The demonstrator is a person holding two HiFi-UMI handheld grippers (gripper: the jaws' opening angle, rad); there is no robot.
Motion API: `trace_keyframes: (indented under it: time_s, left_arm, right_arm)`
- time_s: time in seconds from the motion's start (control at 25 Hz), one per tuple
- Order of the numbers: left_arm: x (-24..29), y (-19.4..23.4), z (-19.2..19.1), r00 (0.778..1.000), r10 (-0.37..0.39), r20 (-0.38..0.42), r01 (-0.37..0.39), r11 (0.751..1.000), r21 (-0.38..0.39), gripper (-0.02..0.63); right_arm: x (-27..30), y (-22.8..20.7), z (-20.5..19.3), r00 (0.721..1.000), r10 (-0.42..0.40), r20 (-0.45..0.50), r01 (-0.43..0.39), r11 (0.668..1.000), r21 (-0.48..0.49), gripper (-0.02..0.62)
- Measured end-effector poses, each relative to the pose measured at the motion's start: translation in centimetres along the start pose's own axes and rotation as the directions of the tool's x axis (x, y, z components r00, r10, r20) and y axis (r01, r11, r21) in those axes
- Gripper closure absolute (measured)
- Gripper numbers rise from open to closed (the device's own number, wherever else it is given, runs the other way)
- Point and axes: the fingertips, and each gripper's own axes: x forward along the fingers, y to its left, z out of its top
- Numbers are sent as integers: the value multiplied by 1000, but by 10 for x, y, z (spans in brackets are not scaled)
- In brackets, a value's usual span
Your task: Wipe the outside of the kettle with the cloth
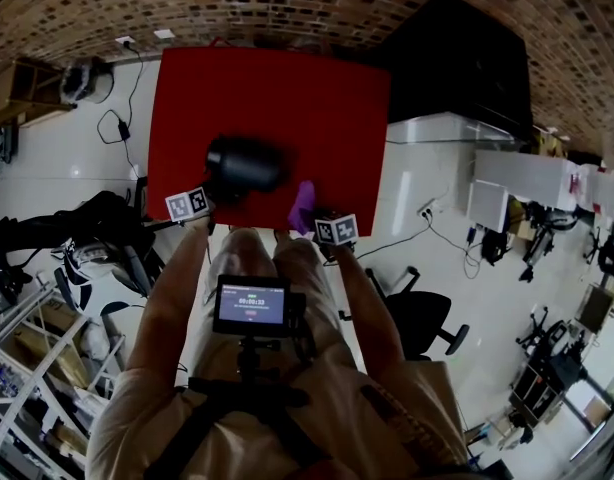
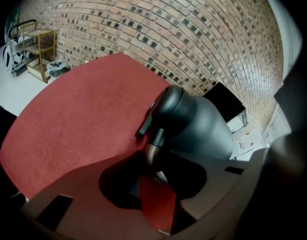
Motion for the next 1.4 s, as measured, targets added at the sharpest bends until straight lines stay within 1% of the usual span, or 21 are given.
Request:
trace_keyframes:
  time_s: [0.08, 0.16, 0.28, 0.48, 0.6, 0.68, 0.8, 0.88, 0.96, 1.04, 1.12, 1.16, 1.24, 1.32, 1.4]
  left_arm:
    - [-2, -7, 20, 1000, 5, 23, -6, 999, 42, 491]
    - [-4, -16, 36, 999, 17, 29, -20, 994, 107, 491]
    - [-10, -32, 51, 999, 33, 42, -42, 973, 226, 491]
    - [-20, -62, 55, 994, 38, 103, -76, 916, 393, 491]
    - [-31, -83, 53, 988, 40, 149, -107, 870, 482, 491]
    - [-36, -95, 51, 984, 31, 176, -125, 827, 549, 491]
    - [-44, -114, 44, 981, 15, 196, -143, 740, 657, 492]
    - [-49, -129, 38, 980, 1, 199, -148, 673, 725, 492]
    - [-53, -145, 32, 981, -15, 192, -145, 598, 788, 492]
    - [-57, -160, 24, 984, -25, 174, -135, 523, 841, 492]
    - [-61, -171, 14, 988, -29, 150, -120, 462, 879, 492]
    - [-62, -174, 9, 990, -28, 139, -113, 440, 891, 494]
    - [-64, -176, -1, 992, -22, 125, -105, 411, 906, 494]
    - [-67, -176, -11, 993, -12, 116, -102, 395, 913, 494]
    - [-70, -175, -23, 995, -2, 99, -90, 384, 919, 495]
  right_arm:
    - [-4, 2, 8, 1000, 8, 17, -8, 1000, -4, 499]
    - [-7, 0, 12, 1000, 1, 19, -1, 1000, -11, 499]
    - [-12, -1, 22, 999, -12, 44, 13, 1000, -26, 499]
    - [-25, -11, 36, 993, -46, 106, 46, 999, 5, 499]
    - [-33, -16, 36, 990, -66, 121, 62, 998, 33, 499]
    - [-38, -19, 35, 988, -74, 135, 68, 997, 44, 499]
    - [-50, -17, 37, 983, -62, 173, 51, 997, 66, 499]
    - [-58, -10, 39, 980, -38, 195, 26, 997, 68, 499]
    - [-63, -2, 40, 980, -12, 199, 0, 998, 56, 499]
    - [-62, 6, 35, 983, 14, 182, -22, 999, 45, 499]
    - [-57, 9, 27, 988, 28, 153, -35, 999, 40, 499]
    - [-54, 9, 23, 990, 32, 138, -38, 999, 39, 499]
    - [-45, 7, 15, 993, 39, 110, -44, 998, 43, 499]
    - [-35, 6, 8, 995, 48, 90, -52, 997, 49, 499]
    - [-24, 8, 4, 995, 64, 79, -69, 996, 54, 499]
